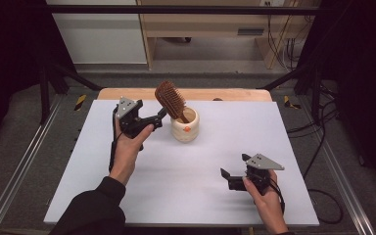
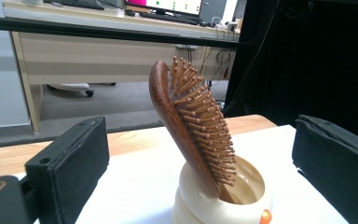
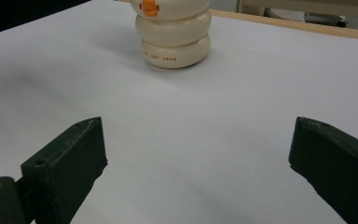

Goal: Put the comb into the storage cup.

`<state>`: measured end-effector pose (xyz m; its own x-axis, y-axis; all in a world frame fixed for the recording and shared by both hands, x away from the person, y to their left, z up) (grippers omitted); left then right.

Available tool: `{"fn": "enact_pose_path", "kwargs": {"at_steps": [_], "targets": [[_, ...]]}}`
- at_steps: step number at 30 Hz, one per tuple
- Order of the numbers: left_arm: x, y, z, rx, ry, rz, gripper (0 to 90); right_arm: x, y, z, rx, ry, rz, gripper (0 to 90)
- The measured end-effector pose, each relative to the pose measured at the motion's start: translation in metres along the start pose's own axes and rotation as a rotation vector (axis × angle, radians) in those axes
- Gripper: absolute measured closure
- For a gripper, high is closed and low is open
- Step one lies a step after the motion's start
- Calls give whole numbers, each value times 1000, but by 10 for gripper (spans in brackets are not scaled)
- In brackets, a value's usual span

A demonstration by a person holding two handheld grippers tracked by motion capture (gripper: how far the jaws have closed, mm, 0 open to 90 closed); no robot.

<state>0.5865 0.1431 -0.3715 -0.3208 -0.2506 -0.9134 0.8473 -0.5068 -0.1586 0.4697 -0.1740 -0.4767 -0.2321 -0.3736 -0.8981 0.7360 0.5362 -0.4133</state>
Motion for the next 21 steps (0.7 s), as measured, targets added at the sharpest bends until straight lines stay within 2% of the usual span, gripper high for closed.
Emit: {"fn": "enact_pose_path", "kwargs": {"at_steps": [21], "targets": [[3, -12, 2, 22, 17, -2, 29, 0, 0, 1, 2, -1, -1, 41]]}}
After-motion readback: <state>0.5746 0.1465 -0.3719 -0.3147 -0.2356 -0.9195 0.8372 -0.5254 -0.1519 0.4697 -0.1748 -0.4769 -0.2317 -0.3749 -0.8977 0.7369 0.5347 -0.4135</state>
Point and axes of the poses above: each handheld gripper's, and its own axes: y roughly forward along the jaws, x roughly out of its underside, z roughly to its right, the point moved 5 cm from there along y, roughly forward along the jaws, and after that the axes turned 14 degrees about -y, right-handed, at the moved point
